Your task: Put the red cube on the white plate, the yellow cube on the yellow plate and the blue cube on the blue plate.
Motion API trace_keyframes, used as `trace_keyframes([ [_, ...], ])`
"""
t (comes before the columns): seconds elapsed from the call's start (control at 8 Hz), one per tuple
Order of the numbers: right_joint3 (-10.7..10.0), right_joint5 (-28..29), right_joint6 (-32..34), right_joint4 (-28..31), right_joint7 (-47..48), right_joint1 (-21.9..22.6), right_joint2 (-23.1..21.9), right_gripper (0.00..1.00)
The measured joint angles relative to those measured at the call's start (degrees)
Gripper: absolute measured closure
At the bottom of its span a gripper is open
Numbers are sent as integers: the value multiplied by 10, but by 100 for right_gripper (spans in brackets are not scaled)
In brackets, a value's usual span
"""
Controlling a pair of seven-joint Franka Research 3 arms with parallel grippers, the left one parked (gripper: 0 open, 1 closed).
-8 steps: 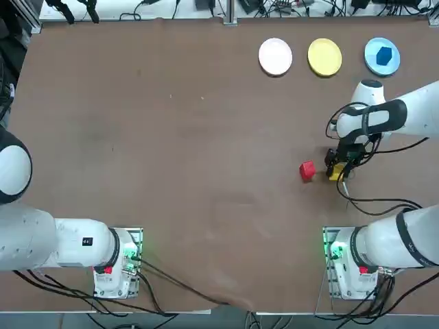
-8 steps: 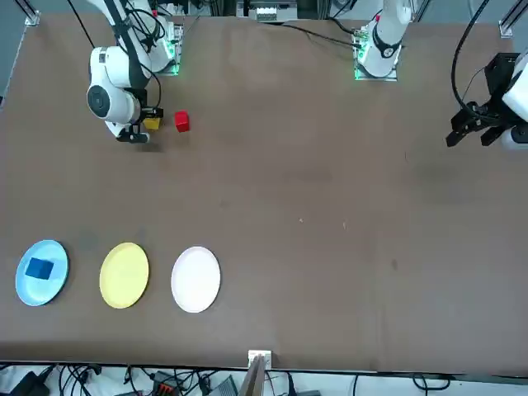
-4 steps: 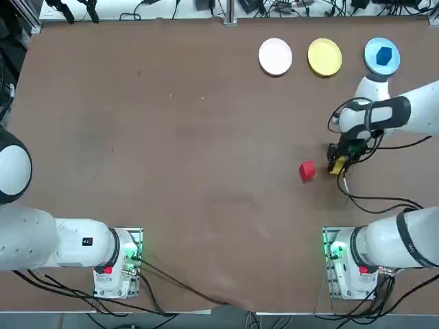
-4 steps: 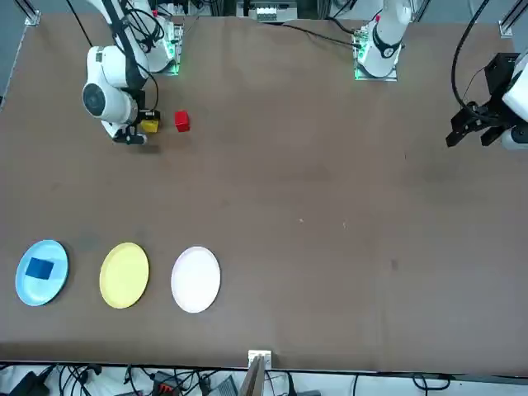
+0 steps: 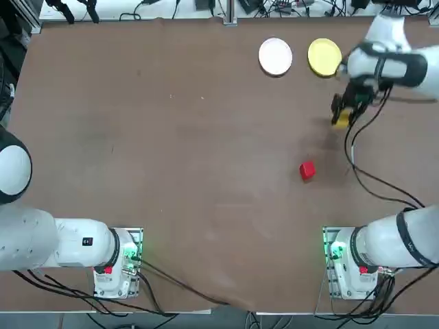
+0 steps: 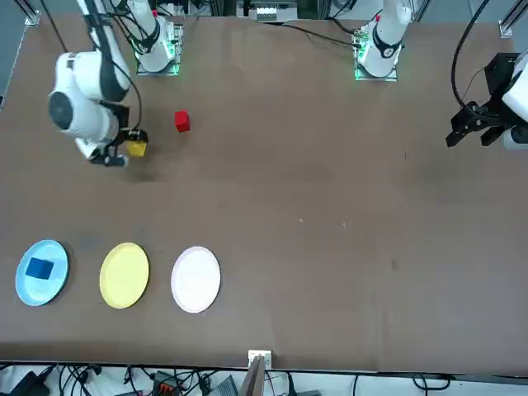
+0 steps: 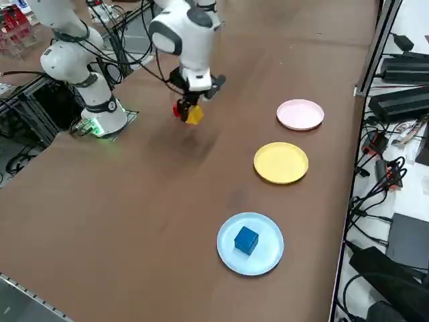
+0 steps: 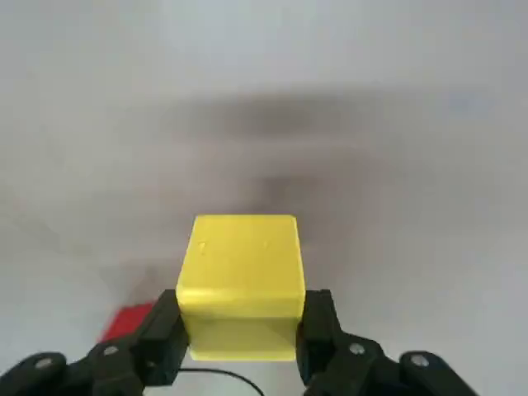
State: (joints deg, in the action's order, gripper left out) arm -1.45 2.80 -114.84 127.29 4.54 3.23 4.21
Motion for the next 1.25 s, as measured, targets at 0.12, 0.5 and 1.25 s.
trace_keyframes([
  [0.12, -1, 0, 43, -96, -1, -6, 49, 32],
  [0.5, -1, 0, 102, -378, -4, -19, 249, 32],
  [1.25, 10, 0, -21, -588, -24, -44, 462, 32],
])
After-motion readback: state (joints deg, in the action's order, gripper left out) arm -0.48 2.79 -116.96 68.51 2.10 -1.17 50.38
